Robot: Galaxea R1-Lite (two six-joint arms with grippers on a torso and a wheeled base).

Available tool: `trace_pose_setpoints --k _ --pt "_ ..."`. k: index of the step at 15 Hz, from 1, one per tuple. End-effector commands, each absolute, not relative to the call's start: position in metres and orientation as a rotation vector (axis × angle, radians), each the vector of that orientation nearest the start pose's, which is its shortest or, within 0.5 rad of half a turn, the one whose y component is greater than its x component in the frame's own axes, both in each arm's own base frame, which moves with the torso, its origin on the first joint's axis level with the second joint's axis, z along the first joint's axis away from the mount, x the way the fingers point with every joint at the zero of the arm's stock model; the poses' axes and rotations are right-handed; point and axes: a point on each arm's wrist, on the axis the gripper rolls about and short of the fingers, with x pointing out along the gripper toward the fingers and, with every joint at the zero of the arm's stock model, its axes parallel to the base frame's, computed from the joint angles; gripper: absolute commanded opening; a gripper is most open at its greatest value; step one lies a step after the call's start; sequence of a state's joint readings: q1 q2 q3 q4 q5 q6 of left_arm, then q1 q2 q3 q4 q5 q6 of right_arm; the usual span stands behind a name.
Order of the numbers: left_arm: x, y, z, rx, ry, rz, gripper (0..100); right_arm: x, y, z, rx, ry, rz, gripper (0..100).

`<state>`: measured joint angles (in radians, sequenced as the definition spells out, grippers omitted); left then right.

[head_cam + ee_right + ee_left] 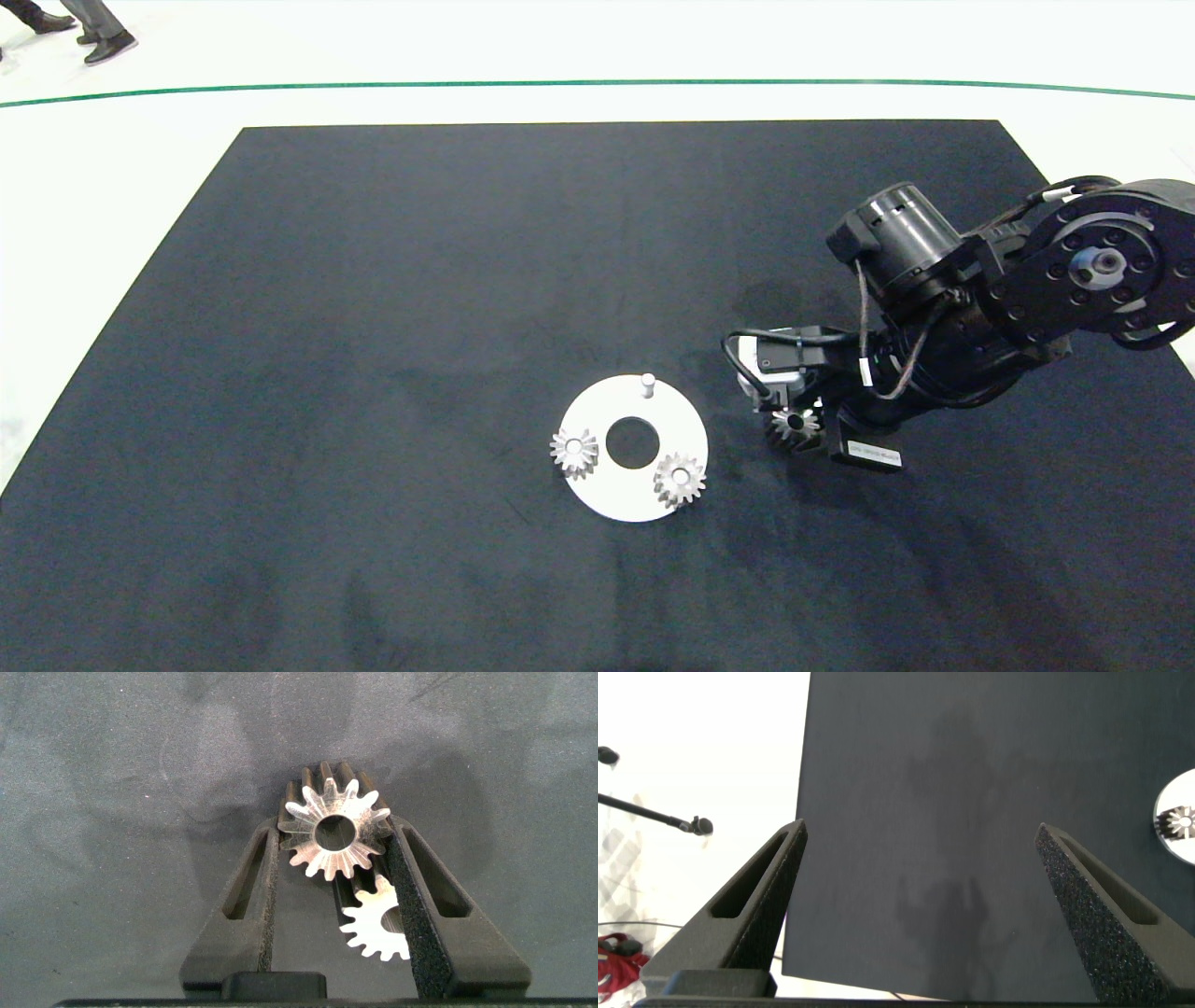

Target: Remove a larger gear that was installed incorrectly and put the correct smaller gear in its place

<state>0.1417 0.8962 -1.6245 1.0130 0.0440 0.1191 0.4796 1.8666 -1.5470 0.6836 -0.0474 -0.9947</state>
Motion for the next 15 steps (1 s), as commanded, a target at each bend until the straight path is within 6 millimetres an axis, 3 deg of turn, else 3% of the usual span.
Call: trace_pose_setpoints --k 1,6,12,15 --pt "-0.012 -0.001 0.378 0.105 0.291 0.167 100 0.296 0.153 0.213 -1.166 0.727 0.877 25" --pt "-0.012 -0.001 0.378 0.105 0.291 0.166 100 0.296 0.153 0.206 -1.170 0.749 0.883 25" --pt "-0.011 -0.001 0.378 0.105 0.293 0.166 100 0.293 0.159 0.221 -1.111 0.624 0.905 14" --pt "-0.012 -0.001 0.378 0.105 0.291 0.166 100 0.290 0.174 0.223 -1.053 0.555 0.914 8"
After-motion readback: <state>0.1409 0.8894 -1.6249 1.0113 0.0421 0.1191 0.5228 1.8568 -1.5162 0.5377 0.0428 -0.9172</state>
